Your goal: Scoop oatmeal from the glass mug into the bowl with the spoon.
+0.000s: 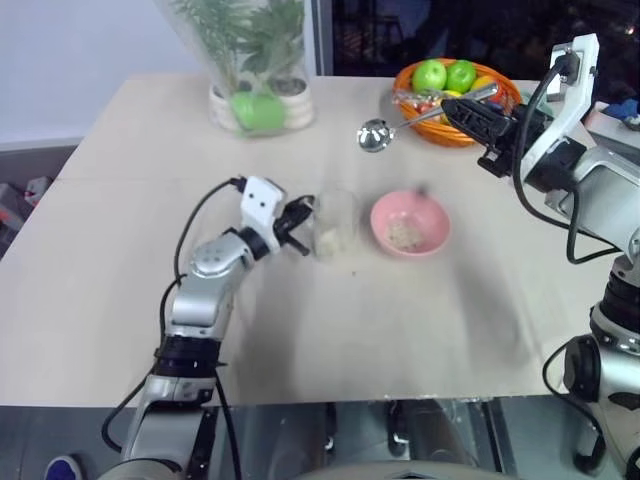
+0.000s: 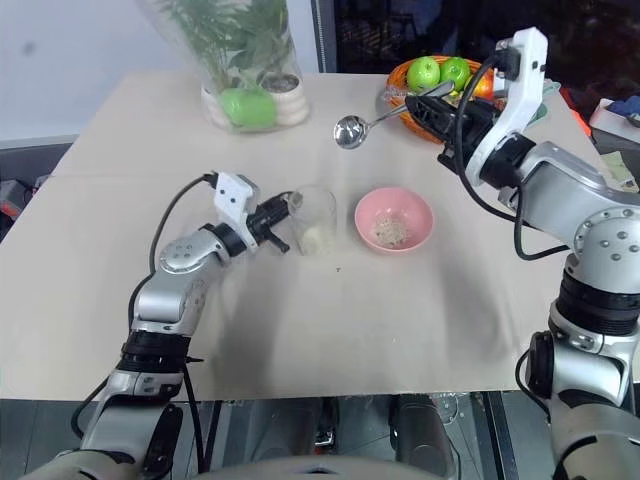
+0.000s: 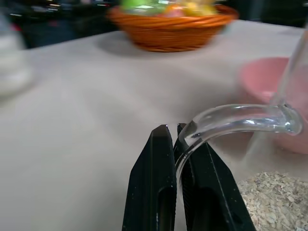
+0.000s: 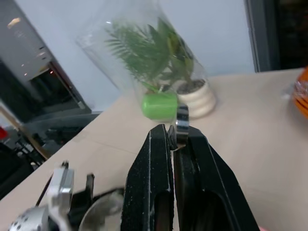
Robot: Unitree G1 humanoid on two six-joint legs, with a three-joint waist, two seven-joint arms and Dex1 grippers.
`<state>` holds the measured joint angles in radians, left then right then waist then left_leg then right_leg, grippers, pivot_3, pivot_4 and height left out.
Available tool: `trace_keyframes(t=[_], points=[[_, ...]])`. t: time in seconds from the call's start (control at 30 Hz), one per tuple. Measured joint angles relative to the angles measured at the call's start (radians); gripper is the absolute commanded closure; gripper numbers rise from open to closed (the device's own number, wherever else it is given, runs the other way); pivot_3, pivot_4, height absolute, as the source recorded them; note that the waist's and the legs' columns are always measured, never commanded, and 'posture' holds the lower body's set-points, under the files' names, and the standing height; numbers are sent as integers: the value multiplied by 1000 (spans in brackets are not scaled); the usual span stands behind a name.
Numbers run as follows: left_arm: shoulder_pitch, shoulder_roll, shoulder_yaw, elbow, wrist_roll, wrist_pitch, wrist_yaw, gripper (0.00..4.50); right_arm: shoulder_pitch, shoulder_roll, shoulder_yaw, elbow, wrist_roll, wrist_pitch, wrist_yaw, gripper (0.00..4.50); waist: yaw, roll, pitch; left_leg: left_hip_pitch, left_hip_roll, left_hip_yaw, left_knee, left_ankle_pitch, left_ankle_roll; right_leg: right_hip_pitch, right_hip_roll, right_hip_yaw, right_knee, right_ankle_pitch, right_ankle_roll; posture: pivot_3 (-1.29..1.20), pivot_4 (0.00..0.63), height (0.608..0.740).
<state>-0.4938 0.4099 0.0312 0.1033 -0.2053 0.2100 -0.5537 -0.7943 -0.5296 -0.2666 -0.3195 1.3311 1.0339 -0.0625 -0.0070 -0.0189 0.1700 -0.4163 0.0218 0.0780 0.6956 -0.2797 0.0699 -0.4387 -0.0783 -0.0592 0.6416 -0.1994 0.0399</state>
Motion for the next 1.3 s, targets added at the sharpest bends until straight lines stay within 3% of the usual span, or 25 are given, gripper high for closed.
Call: trace_keyframes(t=[0.17, 0.4, 0.73, 1.0, 1.3], points=[[-100, 19, 9, 78, 76, 1, 98, 4477, -47, -36, 59, -32, -36, 0, 83, 4500, 0, 0, 0, 0, 0, 0, 0, 1, -1, 0, 0, 0, -1, 0, 0, 0, 150, 740], [-131, 15, -2, 84, 108, -2, 125, 4477, -51, -40, 178, -40, -164, -12, 163, 4500, 1, 0, 0, -1, 0, 2, 0, 1, -1, -1, -1, 0, -1, 0, 0, 0, 150, 740], [-205, -5, -65, 93, 185, -87, 115, 4477, -95, -117, 479, -55, -602, -166, 425, 4500, 2, 0, 0, -1, 0, 2, 1, 1, -1, -1, -1, 0, -1, 0, 0, 0, 150, 740], [-273, -8, -122, 210, 257, -224, 104, 4477, -99, -82, 542, 27, -767, -212, 533, 4500, 4, 0, 0, -2, 0, 2, 3, 1, -1, -1, -1, -1, 0, 0, 0, 0, 150, 740], [-344, -24, -157, 330, 302, -343, 99, 4477, -99, -6, 494, 64, -778, -146, 560, 4500, 7, 0, 0, -2, 0, 2, 3, 1, -1, -1, 0, -1, 0, 0, 0, 0, 150, 740]])
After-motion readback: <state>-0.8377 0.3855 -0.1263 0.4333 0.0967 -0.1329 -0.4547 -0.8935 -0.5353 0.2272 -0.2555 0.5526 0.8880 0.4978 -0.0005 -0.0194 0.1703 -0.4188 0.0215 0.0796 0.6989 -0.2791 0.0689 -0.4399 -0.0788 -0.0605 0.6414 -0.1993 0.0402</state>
